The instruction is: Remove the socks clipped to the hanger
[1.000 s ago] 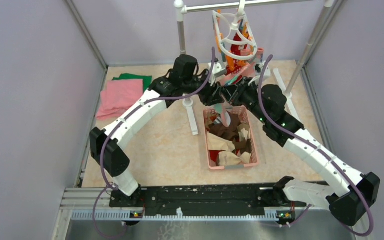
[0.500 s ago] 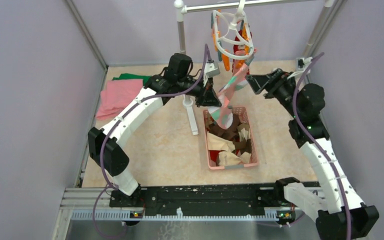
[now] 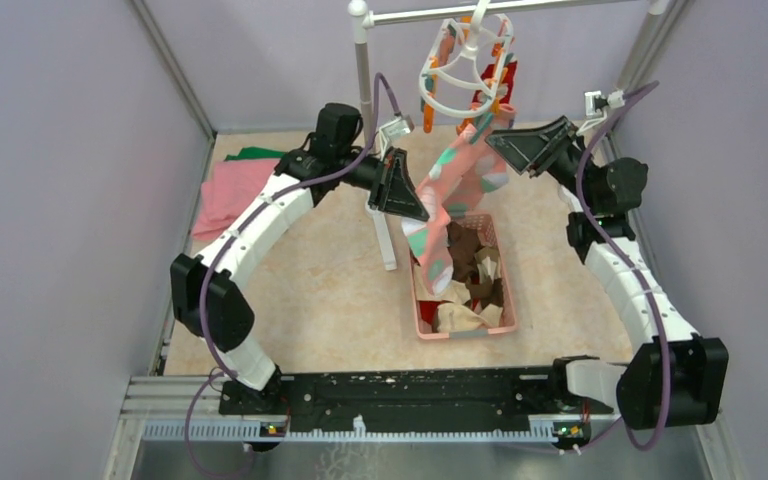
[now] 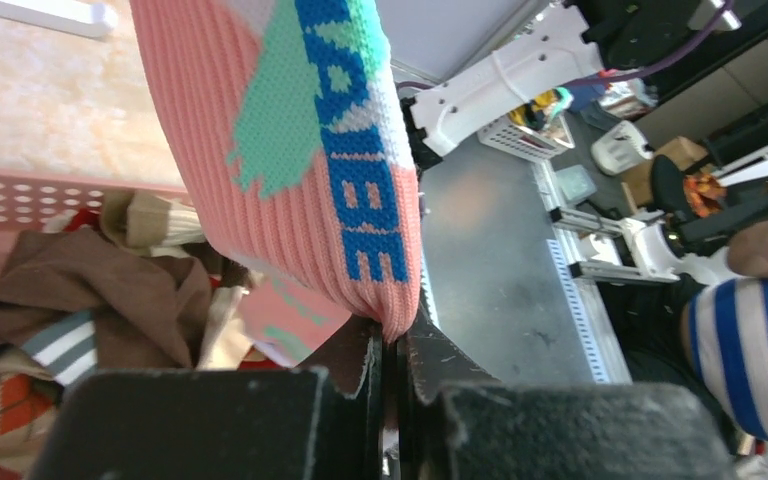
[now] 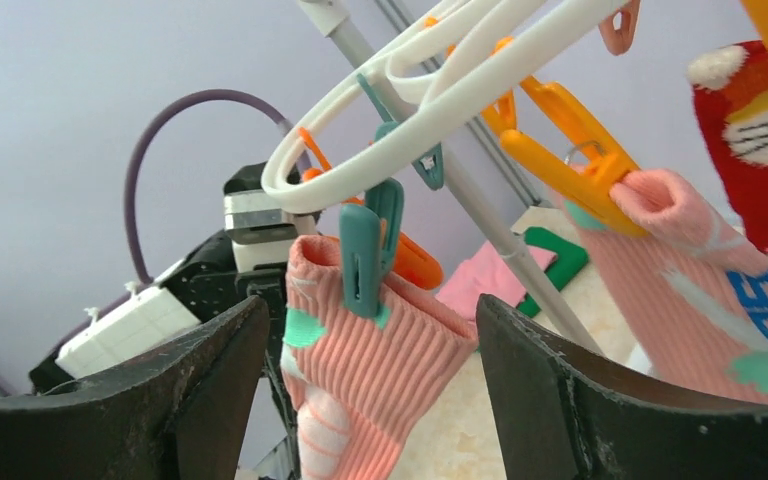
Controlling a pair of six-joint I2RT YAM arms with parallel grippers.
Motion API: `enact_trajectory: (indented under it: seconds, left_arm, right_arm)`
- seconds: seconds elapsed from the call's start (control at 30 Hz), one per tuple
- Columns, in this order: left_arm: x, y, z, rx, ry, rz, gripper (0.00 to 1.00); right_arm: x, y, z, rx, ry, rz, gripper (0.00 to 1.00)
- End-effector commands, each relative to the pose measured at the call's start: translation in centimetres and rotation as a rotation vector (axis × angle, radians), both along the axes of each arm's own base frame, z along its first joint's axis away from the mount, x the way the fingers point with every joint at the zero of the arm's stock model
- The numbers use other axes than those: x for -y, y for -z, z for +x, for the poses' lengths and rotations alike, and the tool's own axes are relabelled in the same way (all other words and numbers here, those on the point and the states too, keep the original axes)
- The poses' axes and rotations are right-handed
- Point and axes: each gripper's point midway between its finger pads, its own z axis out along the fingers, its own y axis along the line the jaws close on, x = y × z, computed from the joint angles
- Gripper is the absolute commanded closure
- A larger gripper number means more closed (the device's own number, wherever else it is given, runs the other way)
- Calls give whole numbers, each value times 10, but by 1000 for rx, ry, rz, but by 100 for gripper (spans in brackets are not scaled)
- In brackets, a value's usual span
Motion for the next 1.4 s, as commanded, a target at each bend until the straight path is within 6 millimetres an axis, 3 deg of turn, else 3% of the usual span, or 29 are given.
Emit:
enact_trajectory:
  seconds: [0.0, 0.23, 0.6, 0.9, 1.17, 1.37]
  left_arm:
    - [-11, -31, -24, -23, 119, -91, 97]
    - [-22, -34, -43, -53, 201, -109, 99]
    - [-23, -43, -44, -56, 200, -108, 99]
    - [-28, -53, -54, -46, 219, -105, 100]
    - [-28, -48, -52, -52, 216, -103, 100]
    - [-20, -30, -39, -107, 168, -91, 98]
  right_arm:
    - [-11, -49, -24, 171, -95, 44, 26]
    - [-16, -55, -22, 197, -159, 107, 28]
    - [-44, -56, -12, 192, -217, 93, 28]
    - [-44, -66, -14, 226, -260, 184, 37]
    - [-43, -71, -15, 231, -244, 192, 63]
    - [-42, -68, -8, 207, -160, 124, 99]
